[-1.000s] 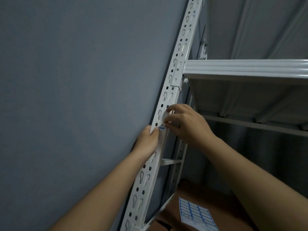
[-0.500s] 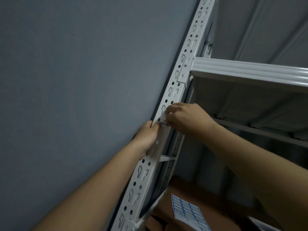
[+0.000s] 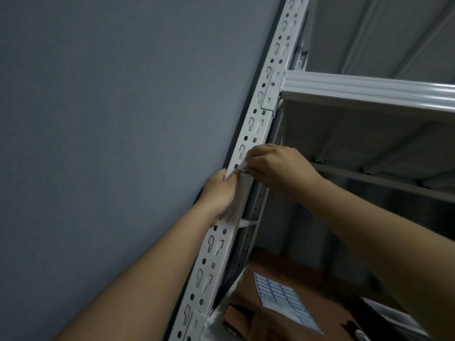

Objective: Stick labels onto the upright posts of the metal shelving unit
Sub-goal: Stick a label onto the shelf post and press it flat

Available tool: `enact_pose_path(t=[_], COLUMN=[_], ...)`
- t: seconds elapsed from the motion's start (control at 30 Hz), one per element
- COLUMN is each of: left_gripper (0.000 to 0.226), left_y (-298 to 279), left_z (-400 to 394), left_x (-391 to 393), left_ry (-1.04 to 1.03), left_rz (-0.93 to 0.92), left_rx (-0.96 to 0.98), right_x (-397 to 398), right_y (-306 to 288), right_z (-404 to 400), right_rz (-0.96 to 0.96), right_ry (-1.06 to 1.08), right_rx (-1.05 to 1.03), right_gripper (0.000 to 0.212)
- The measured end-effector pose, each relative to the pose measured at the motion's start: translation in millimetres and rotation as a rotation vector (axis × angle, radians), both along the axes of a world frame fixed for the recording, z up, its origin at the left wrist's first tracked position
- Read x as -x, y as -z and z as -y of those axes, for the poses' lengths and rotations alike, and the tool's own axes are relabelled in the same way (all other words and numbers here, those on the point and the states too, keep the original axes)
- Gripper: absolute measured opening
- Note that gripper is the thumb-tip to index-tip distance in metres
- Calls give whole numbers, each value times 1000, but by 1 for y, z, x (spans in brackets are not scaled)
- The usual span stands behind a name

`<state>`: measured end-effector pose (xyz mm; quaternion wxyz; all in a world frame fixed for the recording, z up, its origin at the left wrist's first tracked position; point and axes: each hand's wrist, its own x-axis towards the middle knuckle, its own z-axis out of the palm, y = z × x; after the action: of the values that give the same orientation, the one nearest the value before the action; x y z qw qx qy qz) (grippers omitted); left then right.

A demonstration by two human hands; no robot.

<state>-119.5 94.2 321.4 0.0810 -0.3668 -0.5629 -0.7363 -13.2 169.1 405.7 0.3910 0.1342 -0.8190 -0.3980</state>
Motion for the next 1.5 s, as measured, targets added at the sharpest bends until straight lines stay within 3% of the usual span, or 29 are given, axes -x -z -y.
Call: enact_pose_path(t=[0.2, 0.47, 0.6, 0.77, 0.83, 0.93, 1.1, 1.2, 1.37, 1.5], left_gripper=[38, 45, 47, 45, 39, 33, 45, 39, 35, 32], left_y=[1, 0, 0, 1, 1, 2, 2, 2, 2, 2], left_z=[4, 6, 5, 7, 8, 8, 6, 6, 5, 7], left_x=[-7, -7, -7, -11, -12, -12, -9, -9, -10, -12], left_ry=[-11, -27, -32, -35, -23, -57, -67, -69, -53, -40], left_rz=[-5, 11, 5, 14, -9, -29, -6, -23, -8, -3], left_rx=[-11, 35, 40, 21, 10, 10, 41, 36, 15, 13], right_x=[-5, -4, -1, 6, 2, -5, 0, 4, 10, 15], right_y=[-2, 2, 7, 15, 10, 5, 10, 12, 16, 21], right_z=[-2, 5, -1, -5, -5, -6, -5, -9, -14, -14], right_rz=[30, 5, -50, -132, -83, 29, -43, -64, -87, -153], right_ry=[-124, 4, -81, -200, -230, -152, -101, -104, -135, -240], right_rx=[231, 27, 7, 357, 423, 343, 170, 150, 193, 390], right_gripper=[15, 31, 23, 14, 13, 15, 19, 22, 20, 13])
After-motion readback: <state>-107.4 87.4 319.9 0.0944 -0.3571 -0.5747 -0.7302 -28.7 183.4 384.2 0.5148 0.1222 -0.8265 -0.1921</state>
